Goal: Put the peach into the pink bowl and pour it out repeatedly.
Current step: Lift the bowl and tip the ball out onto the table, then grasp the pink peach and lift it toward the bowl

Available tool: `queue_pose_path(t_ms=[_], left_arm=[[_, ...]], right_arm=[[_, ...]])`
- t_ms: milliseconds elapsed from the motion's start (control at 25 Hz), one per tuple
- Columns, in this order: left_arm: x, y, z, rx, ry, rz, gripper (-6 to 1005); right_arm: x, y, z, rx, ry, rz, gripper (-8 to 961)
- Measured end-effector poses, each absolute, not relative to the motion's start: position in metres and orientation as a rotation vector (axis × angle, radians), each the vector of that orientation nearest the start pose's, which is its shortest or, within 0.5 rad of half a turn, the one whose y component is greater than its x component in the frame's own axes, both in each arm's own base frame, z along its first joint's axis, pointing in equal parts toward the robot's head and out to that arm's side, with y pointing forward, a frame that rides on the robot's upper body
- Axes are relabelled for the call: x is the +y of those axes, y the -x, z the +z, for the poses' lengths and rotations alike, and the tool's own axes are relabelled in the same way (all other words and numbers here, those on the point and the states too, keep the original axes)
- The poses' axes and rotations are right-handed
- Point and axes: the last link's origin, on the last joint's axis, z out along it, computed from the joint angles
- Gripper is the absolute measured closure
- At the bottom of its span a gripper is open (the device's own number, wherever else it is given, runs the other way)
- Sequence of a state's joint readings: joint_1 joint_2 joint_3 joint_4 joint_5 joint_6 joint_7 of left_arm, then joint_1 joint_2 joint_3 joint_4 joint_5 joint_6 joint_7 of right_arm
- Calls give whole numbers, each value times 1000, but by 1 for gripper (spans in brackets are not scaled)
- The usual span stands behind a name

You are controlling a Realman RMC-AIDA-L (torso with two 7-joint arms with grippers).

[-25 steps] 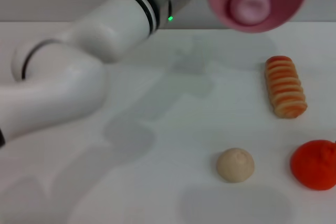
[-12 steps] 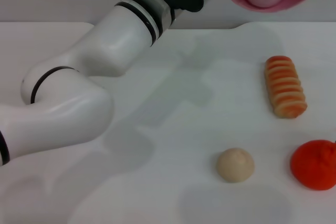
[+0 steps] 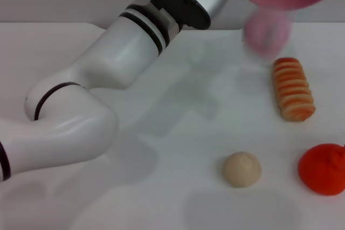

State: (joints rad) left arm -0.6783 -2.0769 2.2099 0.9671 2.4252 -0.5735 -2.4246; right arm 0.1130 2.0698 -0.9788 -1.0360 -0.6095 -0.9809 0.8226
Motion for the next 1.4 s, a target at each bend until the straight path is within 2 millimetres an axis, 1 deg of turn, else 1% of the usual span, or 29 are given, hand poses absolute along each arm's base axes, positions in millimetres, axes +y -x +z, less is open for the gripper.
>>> queue_pose_path(t_ms=[280,360,440,480,560,640,680,720,760,800,840,920,960,1000,1040,1120,1160,1200,1240,1320,1360,1400], left_arm=[[394,44,-76,298,1935,-676,953],[399,46,-75,272,1950,-656,953],[410,48,-72,198,1988,-616,953],[422,50,-66,117,2015,-586,953],[433,53,-61,38,2040,-553,953],[433,53,-61,38,2040,-553,953],[455,59,-44,-121,2070,-487,953],[465,62,-36,-197,2092,-445,953],[477,67,-24,-304,2113,-398,953],[482,70,-17,-360,2126,-374,953],[484,72,-14,-383,2125,-370,953],[493,81,3,-489,2125,-350,953],[495,83,8,-513,2123,-347,953],[498,90,18,-561,2119,-336,953],[499,95,23,-586,2119,-328,953],[501,104,36,-626,2101,-316,953],[502,108,41,-638,2092,-306,953],[503,111,45,-644,2084,-302,953],[504,113,48,-648,2078,-295,953],[505,118,52,-646,2067,-281,953],[505,120,53,-646,2064,-276,953],[505,121,55,-643,2062,-270,953]], right_arm=[[322,-297,180,274,1418,919,474],[322,-296,178,275,1428,922,475],[323,-295,175,275,1437,923,475],[324,-294,173,273,1449,921,475],[325,-291,168,268,1475,914,475],[328,-286,162,260,1514,908,475],[329,-284,159,257,1533,907,475],[329,-278,156,260,1565,920,475],[330,-272,153,266,1600,932,476],[330,-267,150,276,1633,945,476],[330,-259,146,302,1691,962,476],[331,-244,139,354,1815,980,476],[331,-237,136,377,1869,983,476],[332,-221,126,420,2007,961,476],[332,-221,126,420,2007,961,476],[332,-204,116,443,2150,914,477],[330,-187,106,473,2310,835,477],[330,-187,106,473,2310,835,477],[330,-178,101,485,2386,775,477],[330,-168,90,547,2522,614,477],[334,-161,78,626,2610,409,477],[334,-161,78,626,2610,409,477]])
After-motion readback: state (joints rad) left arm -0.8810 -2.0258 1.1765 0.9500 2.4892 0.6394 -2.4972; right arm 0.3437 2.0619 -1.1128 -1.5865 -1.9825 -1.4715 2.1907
